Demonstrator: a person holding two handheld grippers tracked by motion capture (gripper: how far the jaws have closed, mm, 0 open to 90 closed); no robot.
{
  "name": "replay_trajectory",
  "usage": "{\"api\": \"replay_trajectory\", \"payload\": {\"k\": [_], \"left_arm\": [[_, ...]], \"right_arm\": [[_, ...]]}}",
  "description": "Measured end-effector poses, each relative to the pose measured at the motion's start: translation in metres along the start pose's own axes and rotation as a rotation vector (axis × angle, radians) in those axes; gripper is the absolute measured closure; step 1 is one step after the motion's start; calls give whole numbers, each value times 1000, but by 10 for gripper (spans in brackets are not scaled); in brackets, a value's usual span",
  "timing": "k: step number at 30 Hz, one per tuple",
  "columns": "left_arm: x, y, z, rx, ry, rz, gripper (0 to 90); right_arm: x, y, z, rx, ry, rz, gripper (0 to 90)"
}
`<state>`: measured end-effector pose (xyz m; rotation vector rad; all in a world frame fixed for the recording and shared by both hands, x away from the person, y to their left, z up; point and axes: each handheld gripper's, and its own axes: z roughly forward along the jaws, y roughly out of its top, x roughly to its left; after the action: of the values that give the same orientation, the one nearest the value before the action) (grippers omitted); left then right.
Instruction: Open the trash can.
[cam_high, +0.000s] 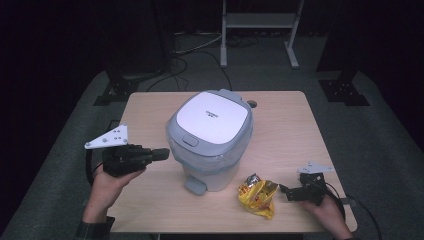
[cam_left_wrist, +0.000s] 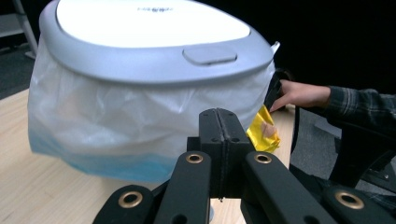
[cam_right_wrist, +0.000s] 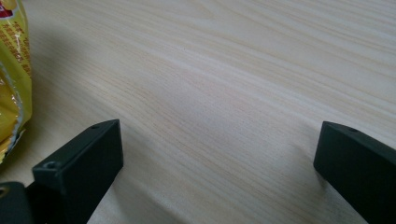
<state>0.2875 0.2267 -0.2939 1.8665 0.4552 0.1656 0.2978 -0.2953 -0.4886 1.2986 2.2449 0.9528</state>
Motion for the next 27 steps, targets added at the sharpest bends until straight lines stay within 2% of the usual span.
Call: {"api": "replay_trajectory", "payload": {"k": [14, 27], "left_arm": [[-1, 18, 2, -28, -29, 27, 900], [-2, 35, 13, -55, -48, 49, 900]], "right_arm": [[0, 0, 0, 0, 0, 0, 4], [0, 0, 0, 0, 0, 0, 4]]}}
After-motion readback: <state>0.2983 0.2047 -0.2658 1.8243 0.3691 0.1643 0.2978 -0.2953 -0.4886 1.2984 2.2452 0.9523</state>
